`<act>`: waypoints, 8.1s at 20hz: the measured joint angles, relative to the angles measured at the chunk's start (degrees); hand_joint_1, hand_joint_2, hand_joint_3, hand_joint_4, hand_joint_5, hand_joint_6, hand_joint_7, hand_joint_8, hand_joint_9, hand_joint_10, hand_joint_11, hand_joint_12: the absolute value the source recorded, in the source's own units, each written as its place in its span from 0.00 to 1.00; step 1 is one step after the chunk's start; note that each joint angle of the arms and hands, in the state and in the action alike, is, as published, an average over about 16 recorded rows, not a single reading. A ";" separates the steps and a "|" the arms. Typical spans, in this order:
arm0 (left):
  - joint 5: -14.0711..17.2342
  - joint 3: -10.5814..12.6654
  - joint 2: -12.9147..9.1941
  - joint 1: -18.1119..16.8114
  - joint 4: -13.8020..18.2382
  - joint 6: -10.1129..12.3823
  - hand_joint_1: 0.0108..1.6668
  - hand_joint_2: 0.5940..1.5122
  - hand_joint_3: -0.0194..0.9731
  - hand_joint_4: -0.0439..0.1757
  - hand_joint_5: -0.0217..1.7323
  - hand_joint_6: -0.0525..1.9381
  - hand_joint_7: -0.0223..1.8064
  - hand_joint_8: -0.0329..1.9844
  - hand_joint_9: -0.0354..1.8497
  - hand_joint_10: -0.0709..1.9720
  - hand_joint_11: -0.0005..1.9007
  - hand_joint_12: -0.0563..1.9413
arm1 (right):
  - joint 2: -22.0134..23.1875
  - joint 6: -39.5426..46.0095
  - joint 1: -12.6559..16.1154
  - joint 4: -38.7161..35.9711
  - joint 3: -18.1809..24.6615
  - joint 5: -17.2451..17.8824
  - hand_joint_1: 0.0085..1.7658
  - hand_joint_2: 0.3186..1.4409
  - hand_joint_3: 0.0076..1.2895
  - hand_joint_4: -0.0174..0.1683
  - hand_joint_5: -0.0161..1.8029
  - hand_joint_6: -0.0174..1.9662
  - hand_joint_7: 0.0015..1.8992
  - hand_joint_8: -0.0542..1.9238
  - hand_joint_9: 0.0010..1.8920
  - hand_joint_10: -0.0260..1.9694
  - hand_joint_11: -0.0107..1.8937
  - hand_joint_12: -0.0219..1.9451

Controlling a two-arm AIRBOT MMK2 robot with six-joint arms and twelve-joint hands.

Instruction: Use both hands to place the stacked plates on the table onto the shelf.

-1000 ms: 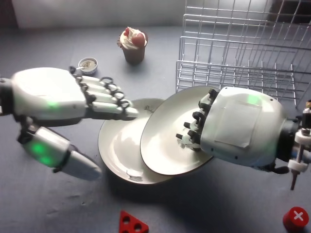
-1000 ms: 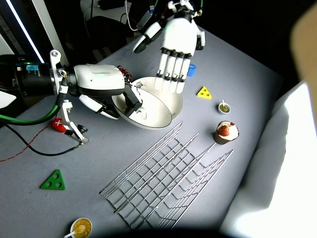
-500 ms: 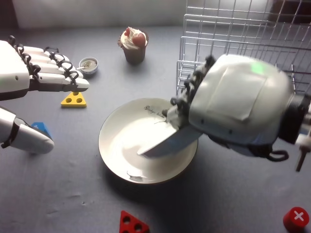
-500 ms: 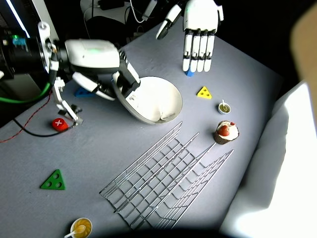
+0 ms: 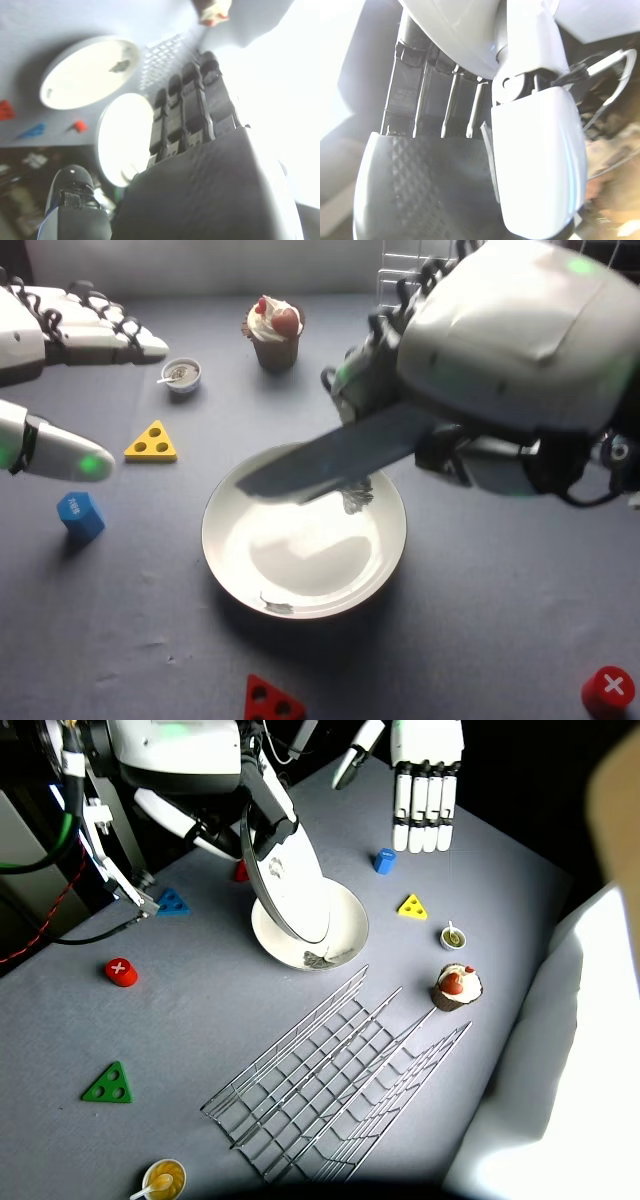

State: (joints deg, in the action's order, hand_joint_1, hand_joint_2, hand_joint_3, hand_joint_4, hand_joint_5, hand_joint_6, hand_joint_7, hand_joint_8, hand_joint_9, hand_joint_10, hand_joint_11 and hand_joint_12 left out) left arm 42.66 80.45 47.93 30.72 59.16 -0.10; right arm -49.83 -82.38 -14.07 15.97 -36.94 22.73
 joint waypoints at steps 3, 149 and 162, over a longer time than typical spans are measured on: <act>0.63 2.39 1.21 0.68 -1.29 0.01 0.01 0.46 0.03 0.21 0.10 0.03 0.12 0.02 0.12 0.04 0.09 0.03 | 1.04 3.88 2.11 3.82 -0.24 -1.73 0.83 0.55 0.00 0.07 0.53 0.46 0.57 0.31 0.58 0.37 0.51 0.67; 26.21 13.96 10.88 -3.10 14.71 0.01 0.04 0.51 0.03 0.20 0.11 0.03 0.10 0.02 0.10 0.04 0.08 0.04 | -12.23 87.94 -4.78 -10.32 -48.06 -0.83 0.75 0.67 0.00 0.07 0.46 0.18 0.50 0.09 0.56 0.08 0.56 0.19; 26.13 13.60 10.90 -2.71 16.31 0.01 0.03 0.51 0.03 0.20 0.10 0.03 0.10 0.02 0.10 0.04 0.09 0.04 | -9.78 84.10 -1.70 -14.68 -46.72 2.41 0.62 0.63 0.00 0.07 0.37 0.06 0.38 0.03 0.42 0.02 0.48 0.02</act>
State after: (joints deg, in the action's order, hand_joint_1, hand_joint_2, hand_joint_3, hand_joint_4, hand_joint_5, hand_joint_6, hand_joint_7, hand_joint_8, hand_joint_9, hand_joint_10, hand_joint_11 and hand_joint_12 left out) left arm 68.79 94.05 58.83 28.00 75.47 -0.09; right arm -59.61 1.72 -15.77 1.29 -83.66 25.14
